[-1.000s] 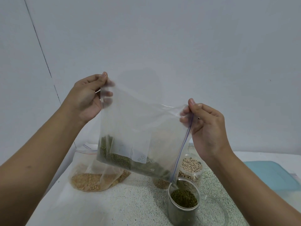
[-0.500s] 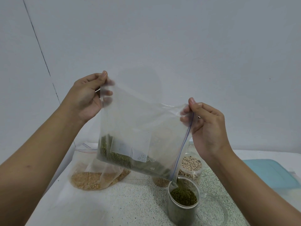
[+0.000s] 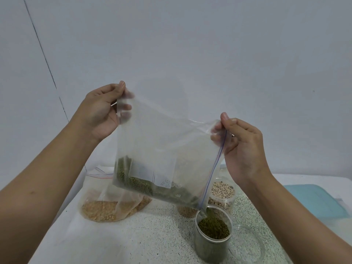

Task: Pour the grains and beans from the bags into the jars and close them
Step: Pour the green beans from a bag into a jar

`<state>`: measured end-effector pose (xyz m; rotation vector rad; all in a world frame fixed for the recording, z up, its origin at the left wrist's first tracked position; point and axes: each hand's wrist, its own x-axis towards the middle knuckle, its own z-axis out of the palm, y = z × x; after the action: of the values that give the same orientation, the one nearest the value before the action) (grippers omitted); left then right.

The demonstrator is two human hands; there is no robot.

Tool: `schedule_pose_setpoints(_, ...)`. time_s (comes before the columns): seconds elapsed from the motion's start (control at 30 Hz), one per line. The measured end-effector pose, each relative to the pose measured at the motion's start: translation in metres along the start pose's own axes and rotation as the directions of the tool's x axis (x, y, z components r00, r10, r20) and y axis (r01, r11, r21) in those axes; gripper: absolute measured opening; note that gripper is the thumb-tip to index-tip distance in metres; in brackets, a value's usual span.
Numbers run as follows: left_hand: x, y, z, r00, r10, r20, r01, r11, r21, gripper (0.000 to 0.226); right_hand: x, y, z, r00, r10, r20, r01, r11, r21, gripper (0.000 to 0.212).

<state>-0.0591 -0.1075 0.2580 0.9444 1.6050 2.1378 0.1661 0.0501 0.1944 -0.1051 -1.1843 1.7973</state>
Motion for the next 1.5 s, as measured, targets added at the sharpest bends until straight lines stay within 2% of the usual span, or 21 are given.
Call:
schedule_pose_setpoints(0.8,0.002,-0.011,0.016,0.999,-0.024,0.036,0.025,0.999,-0.023,0.021,-0.004,-0.004,-0.015,0.999,0.011,-0.045,-0.012,1.0,-0.014,0.019)
schedule_pose_setpoints(1.5,-0.002,-0.002,0.008,1.0,0.001,0.029,-0.001,1.0,0.013,0.025,-0.009,0.0,-0.007,0.999,0.047,-0.019,-0.047,0.999,0.013,0.018)
